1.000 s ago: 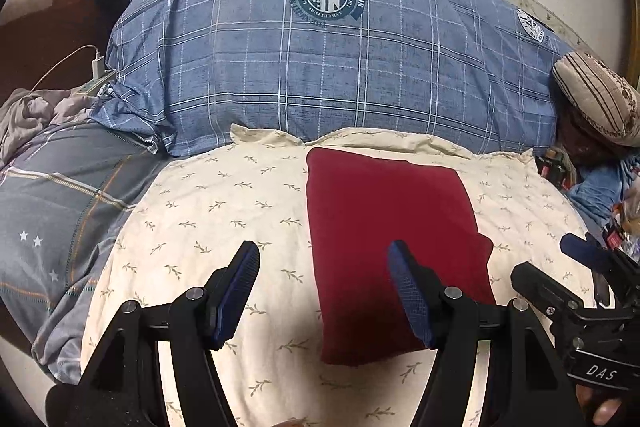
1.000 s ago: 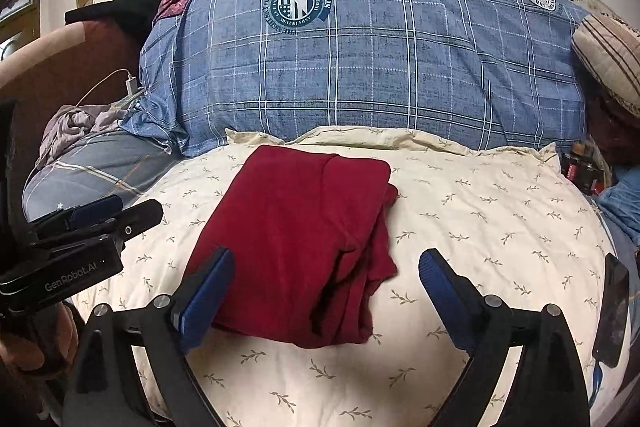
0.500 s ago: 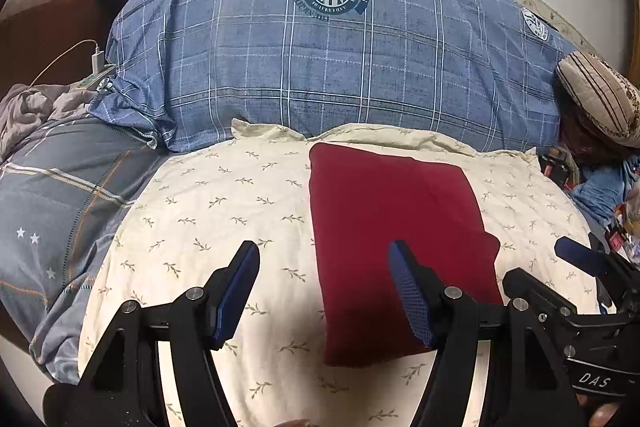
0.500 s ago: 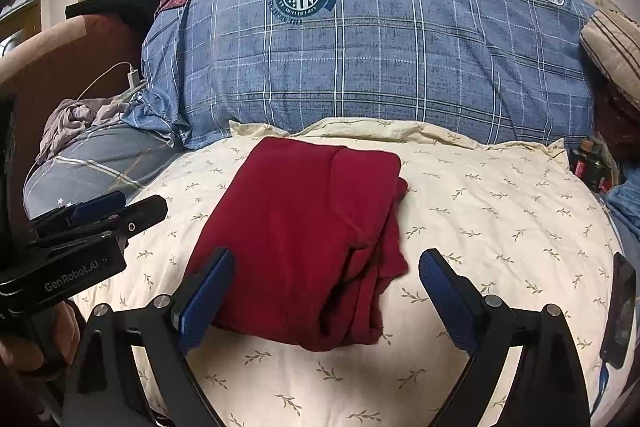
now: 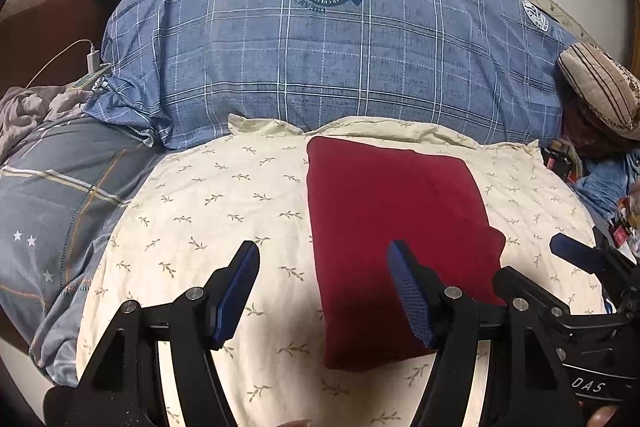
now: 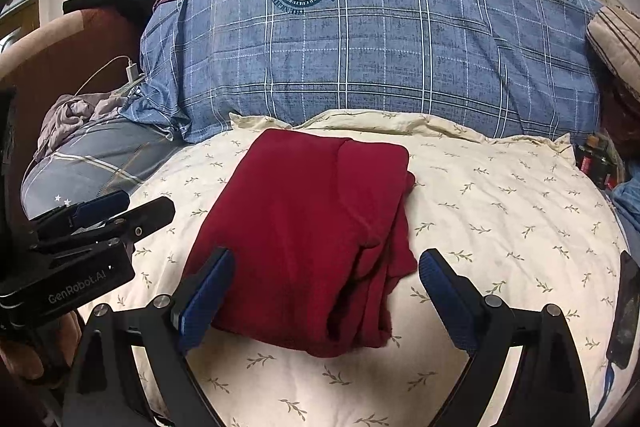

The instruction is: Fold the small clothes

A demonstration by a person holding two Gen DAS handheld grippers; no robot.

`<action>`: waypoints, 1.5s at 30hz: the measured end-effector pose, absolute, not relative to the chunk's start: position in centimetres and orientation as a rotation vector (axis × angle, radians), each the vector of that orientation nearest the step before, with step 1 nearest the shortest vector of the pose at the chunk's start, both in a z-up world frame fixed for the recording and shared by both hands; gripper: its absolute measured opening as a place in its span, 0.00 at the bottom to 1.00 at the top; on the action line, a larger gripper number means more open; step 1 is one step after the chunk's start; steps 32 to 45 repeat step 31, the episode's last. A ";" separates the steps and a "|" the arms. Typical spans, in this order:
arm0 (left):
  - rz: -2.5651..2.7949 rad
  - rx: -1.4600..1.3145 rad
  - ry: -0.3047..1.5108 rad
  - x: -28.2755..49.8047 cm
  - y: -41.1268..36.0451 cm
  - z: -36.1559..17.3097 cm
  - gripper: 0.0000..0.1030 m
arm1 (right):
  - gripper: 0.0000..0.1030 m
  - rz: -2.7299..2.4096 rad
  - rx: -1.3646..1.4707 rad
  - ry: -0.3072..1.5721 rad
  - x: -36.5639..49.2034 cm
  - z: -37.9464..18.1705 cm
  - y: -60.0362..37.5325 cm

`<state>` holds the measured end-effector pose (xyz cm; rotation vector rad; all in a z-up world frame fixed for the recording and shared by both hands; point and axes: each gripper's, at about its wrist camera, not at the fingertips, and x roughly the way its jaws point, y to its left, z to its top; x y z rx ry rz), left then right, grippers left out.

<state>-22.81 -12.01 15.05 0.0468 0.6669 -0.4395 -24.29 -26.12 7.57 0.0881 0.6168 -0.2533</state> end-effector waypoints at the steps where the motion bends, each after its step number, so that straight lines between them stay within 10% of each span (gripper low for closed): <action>1: -0.439 0.047 0.667 -22.8 -12.1 15.0 0.64 | 0.92 -0.254 0.092 0.620 -24.2 7.5 -26.2; 45: -0.459 0.037 0.718 -19.1 -14.1 12.7 0.64 | 0.92 -0.249 0.132 0.685 -21.5 5.6 -27.3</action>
